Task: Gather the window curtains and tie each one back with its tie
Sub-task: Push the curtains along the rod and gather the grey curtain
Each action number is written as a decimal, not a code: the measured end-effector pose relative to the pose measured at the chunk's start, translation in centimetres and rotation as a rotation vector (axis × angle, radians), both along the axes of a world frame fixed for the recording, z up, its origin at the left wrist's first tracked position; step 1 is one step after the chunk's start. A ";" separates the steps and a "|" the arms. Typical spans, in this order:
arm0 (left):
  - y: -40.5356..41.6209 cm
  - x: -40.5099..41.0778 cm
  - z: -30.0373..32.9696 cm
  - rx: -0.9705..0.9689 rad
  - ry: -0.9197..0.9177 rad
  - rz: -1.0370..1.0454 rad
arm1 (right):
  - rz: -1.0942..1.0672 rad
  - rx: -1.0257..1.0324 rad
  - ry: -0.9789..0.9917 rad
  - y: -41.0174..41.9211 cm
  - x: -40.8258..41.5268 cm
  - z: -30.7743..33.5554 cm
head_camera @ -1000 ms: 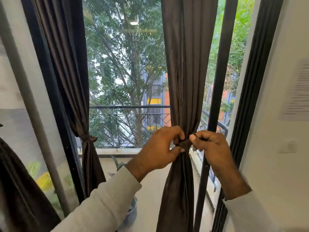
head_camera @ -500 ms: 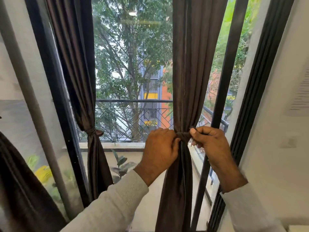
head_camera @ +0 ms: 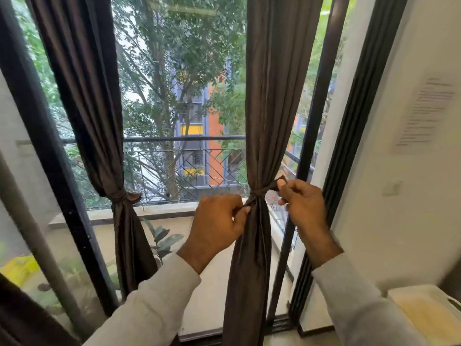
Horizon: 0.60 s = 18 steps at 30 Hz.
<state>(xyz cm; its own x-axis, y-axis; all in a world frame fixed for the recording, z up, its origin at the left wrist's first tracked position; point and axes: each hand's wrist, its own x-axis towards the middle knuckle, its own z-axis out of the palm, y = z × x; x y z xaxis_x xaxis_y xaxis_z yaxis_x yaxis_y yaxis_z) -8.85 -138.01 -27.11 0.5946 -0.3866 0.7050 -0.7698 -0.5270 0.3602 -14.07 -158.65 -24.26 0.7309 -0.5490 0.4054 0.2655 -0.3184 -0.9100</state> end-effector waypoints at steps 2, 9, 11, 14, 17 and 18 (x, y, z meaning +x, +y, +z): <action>-0.9 -0.1 -0.5 -0.025 0.024 0.036 | 0.022 -0.009 0.034 -0.9 -0.2 -1.2; -8.4 -2.7 -8.5 0.051 0.274 0.026 | -0.093 0.023 0.257 -10.0 -4.9 -11.8; -12.3 -3.7 -11.6 0.119 0.358 -0.030 | -0.122 -0.022 0.345 -13.8 -7.1 -15.4; -18.9 -5.5 -15.2 0.280 0.429 -0.030 | -0.111 -0.084 0.506 -19.5 -10.8 -20.7; -27.2 -8.7 -18.0 0.385 0.499 -0.060 | -0.098 -0.056 0.642 -26.1 -15.2 -25.1; -29.6 -9.7 -18.7 0.411 0.509 -0.070 | -0.113 -0.044 0.674 -27.9 -16.8 -26.2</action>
